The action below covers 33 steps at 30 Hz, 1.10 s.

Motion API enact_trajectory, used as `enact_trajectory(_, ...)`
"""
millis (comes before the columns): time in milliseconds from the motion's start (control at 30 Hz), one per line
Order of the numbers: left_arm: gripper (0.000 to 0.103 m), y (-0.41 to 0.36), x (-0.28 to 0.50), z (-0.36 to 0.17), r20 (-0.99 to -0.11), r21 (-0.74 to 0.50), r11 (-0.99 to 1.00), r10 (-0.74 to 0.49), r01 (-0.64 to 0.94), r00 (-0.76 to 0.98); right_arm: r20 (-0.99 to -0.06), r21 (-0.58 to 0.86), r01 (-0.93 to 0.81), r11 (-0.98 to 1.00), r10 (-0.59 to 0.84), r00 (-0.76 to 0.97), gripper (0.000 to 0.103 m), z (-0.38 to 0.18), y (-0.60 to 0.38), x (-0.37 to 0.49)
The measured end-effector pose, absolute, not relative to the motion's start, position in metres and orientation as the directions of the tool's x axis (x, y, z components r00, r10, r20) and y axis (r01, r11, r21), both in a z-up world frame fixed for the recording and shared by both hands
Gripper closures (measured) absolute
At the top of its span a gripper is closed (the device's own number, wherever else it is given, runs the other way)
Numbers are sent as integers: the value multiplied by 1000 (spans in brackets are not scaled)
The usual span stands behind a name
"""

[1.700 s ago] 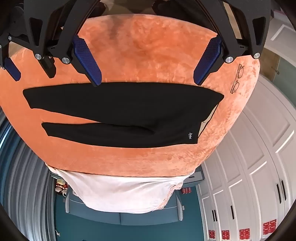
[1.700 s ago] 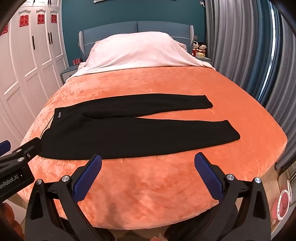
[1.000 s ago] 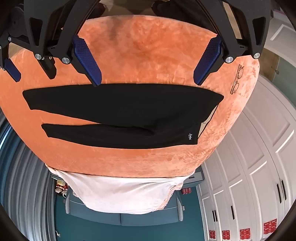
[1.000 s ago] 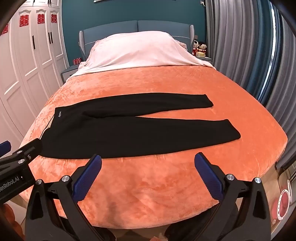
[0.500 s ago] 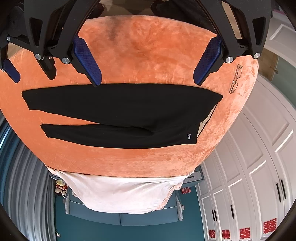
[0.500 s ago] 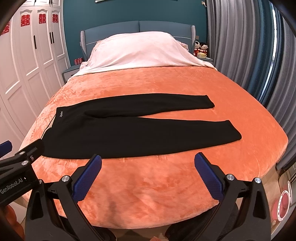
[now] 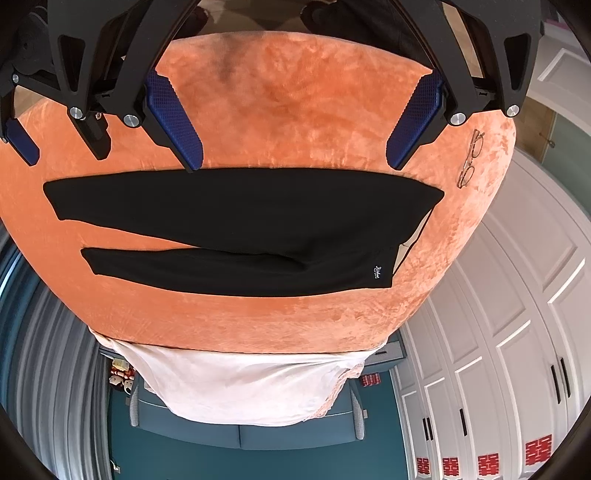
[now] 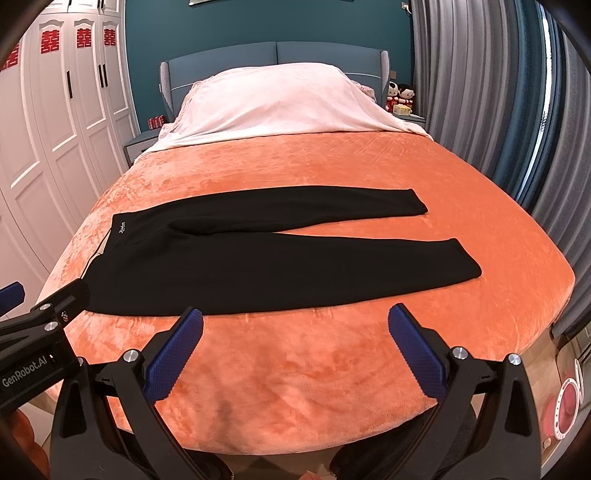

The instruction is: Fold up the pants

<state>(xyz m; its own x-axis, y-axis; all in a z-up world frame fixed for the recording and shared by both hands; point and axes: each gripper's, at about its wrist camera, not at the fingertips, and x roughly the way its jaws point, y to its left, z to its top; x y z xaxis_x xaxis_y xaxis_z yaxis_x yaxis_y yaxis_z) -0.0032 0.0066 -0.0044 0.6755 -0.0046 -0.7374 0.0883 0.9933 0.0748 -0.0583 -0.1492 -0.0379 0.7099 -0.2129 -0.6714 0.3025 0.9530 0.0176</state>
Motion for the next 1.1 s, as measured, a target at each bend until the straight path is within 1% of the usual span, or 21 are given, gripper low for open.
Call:
enact_trajectory(967,5,6,-5,-5,-739,77,994,1,83,674,-676,19,304,953,-212,706,5,-40,-147,-60)
enact_trajectory(1100,5,6,-6,-8,-745,80,993,3,85,667,-688,21,306,952,-208,695,5,-46,-147,-56)
